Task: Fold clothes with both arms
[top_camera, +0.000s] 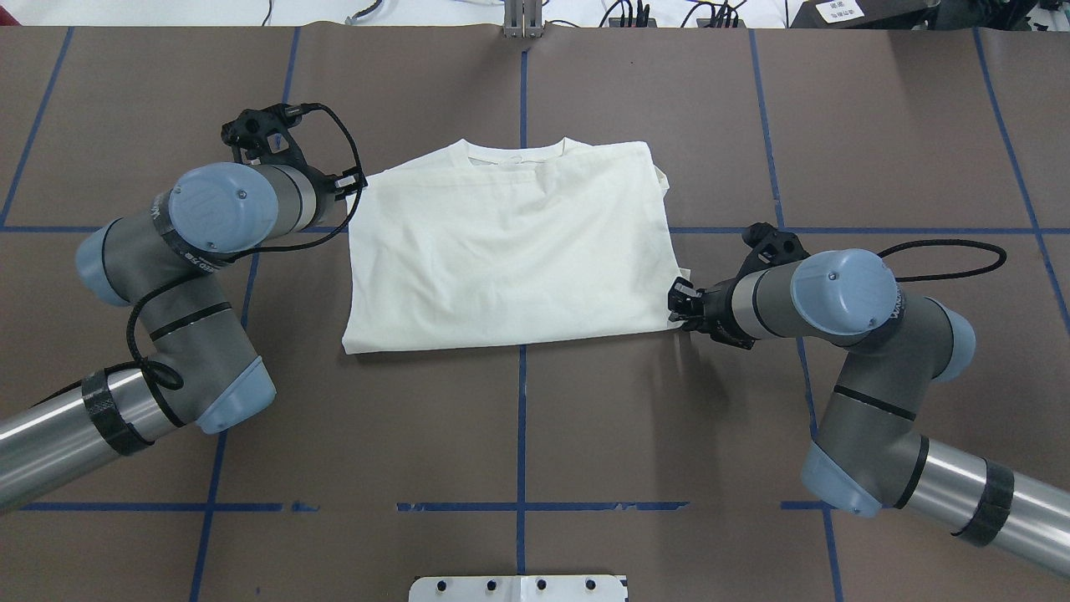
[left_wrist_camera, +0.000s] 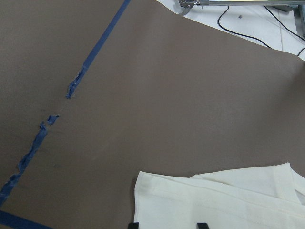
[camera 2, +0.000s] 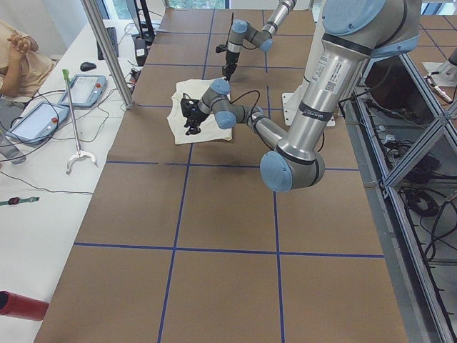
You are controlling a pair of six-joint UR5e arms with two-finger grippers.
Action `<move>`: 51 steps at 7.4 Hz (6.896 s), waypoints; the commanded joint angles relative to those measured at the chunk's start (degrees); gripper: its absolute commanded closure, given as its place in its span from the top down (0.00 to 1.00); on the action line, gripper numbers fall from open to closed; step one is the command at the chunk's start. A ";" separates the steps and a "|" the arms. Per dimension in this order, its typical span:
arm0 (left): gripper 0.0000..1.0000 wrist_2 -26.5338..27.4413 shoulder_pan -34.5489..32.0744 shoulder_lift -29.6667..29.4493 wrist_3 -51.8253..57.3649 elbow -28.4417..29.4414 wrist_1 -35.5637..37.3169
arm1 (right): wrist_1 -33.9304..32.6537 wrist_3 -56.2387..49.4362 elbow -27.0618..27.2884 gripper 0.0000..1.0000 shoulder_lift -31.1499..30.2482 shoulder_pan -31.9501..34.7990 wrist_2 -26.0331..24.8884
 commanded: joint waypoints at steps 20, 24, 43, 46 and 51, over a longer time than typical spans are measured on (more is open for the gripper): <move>0.20 -13.59 16.44 2.17 -16.44 -8.34 -0.18 | 0.01 6.25 27.00 1.00 -22.86 -9.00 -3.71; 0.00 -14.20 13.54 2.25 -9.51 -8.70 0.26 | 0.01 6.25 26.74 1.00 -22.69 -9.08 -3.79; 0.00 -13.67 6.63 1.12 -6.98 -2.93 0.18 | -0.34 6.87 24.45 1.00 -16.19 -1.79 -1.25; 0.00 -12.01 -4.55 -17.18 -4.67 25.04 -9.28 | -0.34 6.87 22.97 1.00 -14.01 -1.79 -1.60; 0.44 -14.97 -5.63 -14.88 -4.92 20.16 -18.73 | -6.17 12.71 15.34 1.00 0.71 -2.84 -1.95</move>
